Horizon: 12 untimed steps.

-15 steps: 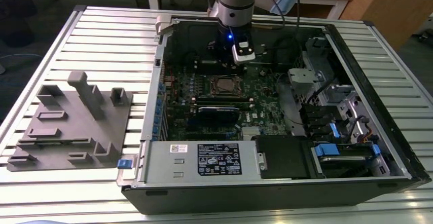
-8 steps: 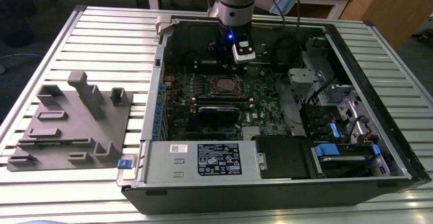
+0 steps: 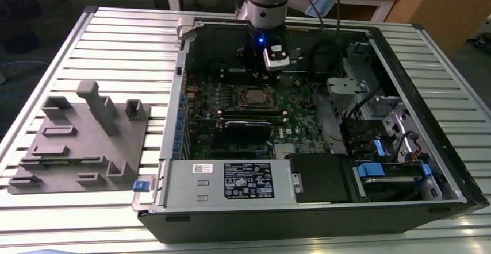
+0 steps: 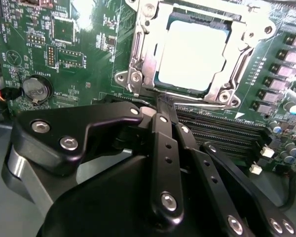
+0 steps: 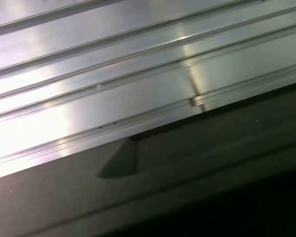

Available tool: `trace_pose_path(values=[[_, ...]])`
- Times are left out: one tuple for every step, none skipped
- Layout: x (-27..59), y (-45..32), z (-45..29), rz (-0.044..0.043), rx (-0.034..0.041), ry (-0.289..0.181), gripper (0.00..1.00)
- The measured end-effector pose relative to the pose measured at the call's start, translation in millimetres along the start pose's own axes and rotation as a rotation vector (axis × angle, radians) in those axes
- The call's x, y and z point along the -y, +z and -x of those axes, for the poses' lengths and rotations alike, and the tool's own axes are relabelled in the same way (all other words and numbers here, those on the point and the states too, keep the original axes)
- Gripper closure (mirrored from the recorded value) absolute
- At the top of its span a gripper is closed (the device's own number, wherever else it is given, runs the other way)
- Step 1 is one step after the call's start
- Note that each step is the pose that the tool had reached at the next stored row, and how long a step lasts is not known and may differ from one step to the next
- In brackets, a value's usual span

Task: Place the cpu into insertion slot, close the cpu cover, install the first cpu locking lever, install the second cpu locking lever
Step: 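Install the first cpu locking lever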

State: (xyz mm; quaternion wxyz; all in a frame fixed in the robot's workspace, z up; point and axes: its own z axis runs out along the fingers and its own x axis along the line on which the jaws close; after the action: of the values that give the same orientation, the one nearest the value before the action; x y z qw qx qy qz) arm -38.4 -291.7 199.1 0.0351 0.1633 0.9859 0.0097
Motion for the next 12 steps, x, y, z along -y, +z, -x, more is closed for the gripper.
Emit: trace_pose_path(values=[[-1.0, 0.0, -0.3, 0.0000, 0.0000, 0.001, 0.89], [-1.8, 0.0, -0.6, -0.0002, 0.0000, 0.001, 0.89], [-2.2, -0.2, -0.8, -0.0010, 0.0000, 0.003, 0.89], [-2.5, -0.2, -1.0, -0.0012, -0.0001, 0.004, 0.89], [-2.8, -0.3, -1.1, -0.0013, -0.0001, 0.005, 0.89], [-3.2, -0.2, -1.2, -0.0013, 0.0000, 0.006, 0.89], [-3.7, -0.2, -1.3, -0.0012, 0.0001, 0.007, 0.89], [-3.8, -0.2, -1.3, -0.0012, 0.0000, 0.008, 0.89], [-3.7, -0.3, -1.3, -0.0011, 0.0000, 0.008, 0.89], [-3.8, -0.5, -1.3, -0.0013, -0.0001, 0.008, 0.89], [-4.0, -0.7, -1.3, -0.0006, 0.0002, 0.008, 0.89], [-4.1, -1.4, -1.2, -0.0004, 0.0003, 0.009, 0.89]])
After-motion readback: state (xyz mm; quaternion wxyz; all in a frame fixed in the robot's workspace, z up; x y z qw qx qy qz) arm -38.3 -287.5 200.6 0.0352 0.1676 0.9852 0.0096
